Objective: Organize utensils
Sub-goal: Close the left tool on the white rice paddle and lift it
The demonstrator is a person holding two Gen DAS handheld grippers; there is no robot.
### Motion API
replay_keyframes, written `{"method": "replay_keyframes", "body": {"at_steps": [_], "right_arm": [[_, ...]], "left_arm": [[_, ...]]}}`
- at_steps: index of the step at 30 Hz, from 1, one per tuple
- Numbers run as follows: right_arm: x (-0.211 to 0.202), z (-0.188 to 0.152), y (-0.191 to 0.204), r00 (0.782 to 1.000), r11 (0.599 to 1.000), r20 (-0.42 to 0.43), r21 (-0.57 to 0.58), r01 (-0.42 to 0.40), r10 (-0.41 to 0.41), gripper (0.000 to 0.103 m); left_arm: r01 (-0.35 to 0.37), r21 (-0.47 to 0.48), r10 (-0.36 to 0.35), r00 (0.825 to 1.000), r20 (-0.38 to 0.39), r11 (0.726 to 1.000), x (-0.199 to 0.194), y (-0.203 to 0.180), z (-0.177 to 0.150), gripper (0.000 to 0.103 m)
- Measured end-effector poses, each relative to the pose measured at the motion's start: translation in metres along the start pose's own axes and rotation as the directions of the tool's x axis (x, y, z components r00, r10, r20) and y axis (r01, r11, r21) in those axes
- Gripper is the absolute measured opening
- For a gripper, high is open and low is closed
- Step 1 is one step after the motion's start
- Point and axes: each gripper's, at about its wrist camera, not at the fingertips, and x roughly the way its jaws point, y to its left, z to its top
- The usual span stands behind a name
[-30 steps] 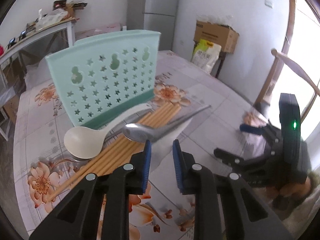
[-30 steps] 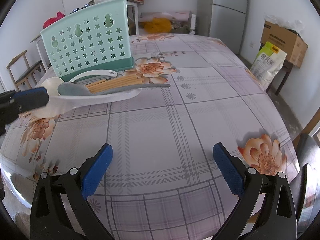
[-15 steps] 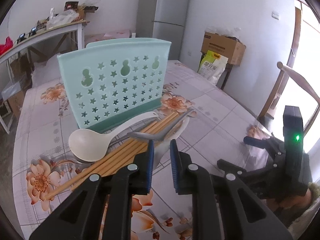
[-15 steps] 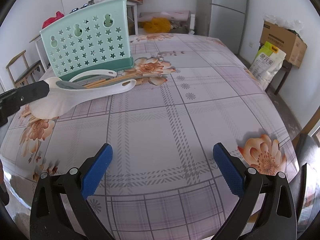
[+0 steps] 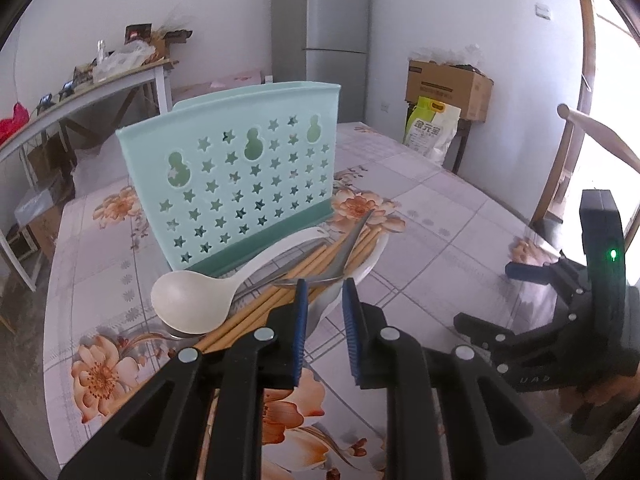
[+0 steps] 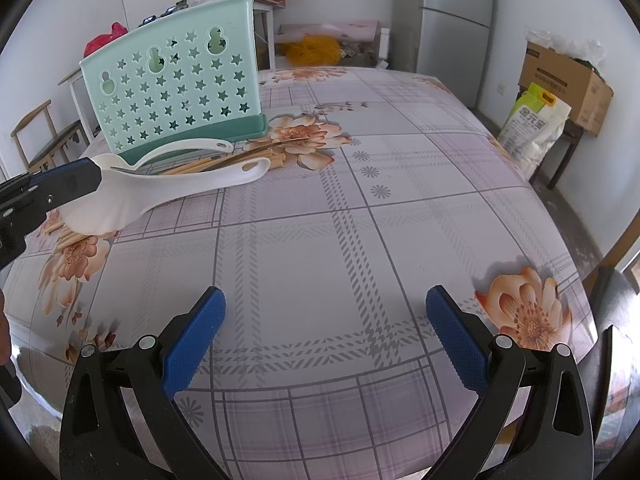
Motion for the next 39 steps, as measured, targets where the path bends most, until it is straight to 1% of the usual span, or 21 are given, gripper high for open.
{"method": "replay_keyframes", "body": {"at_steps": [5, 8, 10, 19, 22, 24, 28, 36, 37, 39], "right_arm": [[0.000, 0.000, 0.000, 1.000, 1.000, 0.001, -0.001, 0.000, 0.000, 0.096], [0.000, 0.000, 0.000, 1.000, 1.000, 0.000, 0.000, 0.000, 0.000, 0.096], [0.000, -0.001, 0.000, 1.000, 1.000, 0.001, 0.000, 0.000, 0.000, 0.096], [0.000, -0.001, 0.000, 1.000, 1.000, 0.000, -0.002, -0.001, 0.001, 0.096], [0.001, 0.000, 0.000, 1.000, 1.000, 0.000, -0.002, -0.001, 0.001, 0.096], [0.001, 0.000, 0.000, 1.000, 1.000, 0.000, -0.001, -0.002, 0.002, 0.096], [0.000, 0.000, 0.000, 1.000, 1.000, 0.000, 0.000, -0.003, 0.003, 0.096], [0.000, -0.001, -0.002, 1.000, 1.000, -0.001, 0.006, -0.007, 0.007, 0.096], [0.000, -0.002, -0.002, 1.000, 1.000, -0.001, 0.007, -0.008, 0.008, 0.097], [0.001, -0.001, -0.003, 1.000, 1.000, -0.005, 0.010, -0.016, 0.016, 0.096]], "left_arm": [[-0.008, 0.007, 0.008, 1.000, 0.011, 1.000, 0.001, 0.000, -0.001, 0.019], [-0.026, 0.011, 0.026, 1.000, 0.012, 1.000, 0.002, 0.001, 0.000, 0.019], [-0.039, 0.017, 0.039, 0.999, 0.003, 0.999, 0.005, 0.002, 0.000, 0.019], [-0.025, 0.020, 0.026, 0.998, -0.052, 0.999, 0.012, 0.002, -0.016, 0.019], [-0.036, 0.026, 0.038, 0.998, -0.057, 0.999, 0.012, 0.000, -0.021, 0.018], [-0.044, 0.018, 0.045, 0.997, -0.057, 0.999, 0.013, 0.000, -0.024, 0.017], [-0.050, -0.007, 0.050, 0.997, -0.053, 0.999, 0.011, 0.002, -0.025, 0.012], [-0.048, -0.063, 0.046, 0.999, -0.029, 0.997, 0.006, 0.005, -0.032, 0.012], [-0.045, -0.069, 0.043, 0.999, -0.024, 0.997, 0.005, 0.005, -0.032, 0.011], [-0.039, -0.070, 0.039, 0.999, -0.011, 0.997, 0.002, 0.005, -0.032, 0.006]]}}
